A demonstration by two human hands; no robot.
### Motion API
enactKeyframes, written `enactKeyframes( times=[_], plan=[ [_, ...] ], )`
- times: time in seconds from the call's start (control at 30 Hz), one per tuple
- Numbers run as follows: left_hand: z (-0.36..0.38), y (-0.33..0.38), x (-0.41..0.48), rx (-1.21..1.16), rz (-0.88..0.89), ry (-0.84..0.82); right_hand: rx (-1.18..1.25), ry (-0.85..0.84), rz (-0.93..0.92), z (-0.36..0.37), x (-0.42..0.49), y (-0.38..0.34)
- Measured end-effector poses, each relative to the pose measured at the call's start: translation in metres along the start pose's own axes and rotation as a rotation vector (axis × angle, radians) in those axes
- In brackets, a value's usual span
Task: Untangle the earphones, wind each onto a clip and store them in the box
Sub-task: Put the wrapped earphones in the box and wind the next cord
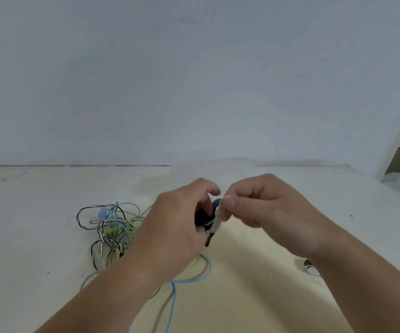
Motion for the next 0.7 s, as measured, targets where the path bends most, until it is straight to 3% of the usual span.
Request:
enactKeyframes(
  times=[0.13,0.27,0.37,0.5,0.63,0.7],
  plan=[
    [-0.002,0.0,0.001,-0.239,-0.072,-0.003,-0.131,0.312,0.021,-0.017,0.001,0.003],
    [-0.004,0.002,0.004,-0.436,-0.118,-0.076,-0.114,0.366,0.081,-0.018,0.004,0.011],
    [-0.006,0.002,0.005,-0.559,-0.137,-0.073,-0.11,0.283,0.186,-0.013,0.005,0.02],
    [-0.01,-0.005,0.008,-0.681,-0.21,0.089,-0.185,0.065,0.266,0.0,0.006,0.03],
    [-0.012,-0.012,0.008,-0.591,-0.228,0.195,-0.153,-0.251,0.252,0.022,0.001,0.027],
    [-0.013,-0.013,0.006,-0.442,-0.196,0.217,-0.144,-0.293,0.213,0.025,0.0,0.023]
  ],
)
Point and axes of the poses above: each hand's wrist, its own x-axis towards the middle knuckle, its own z-axis out of the palm, y = z × x, the point moved 4 cm from there along x, towards the middle knuckle, and after that the axes turned 4 degrees about x, right-handed, at the moved point
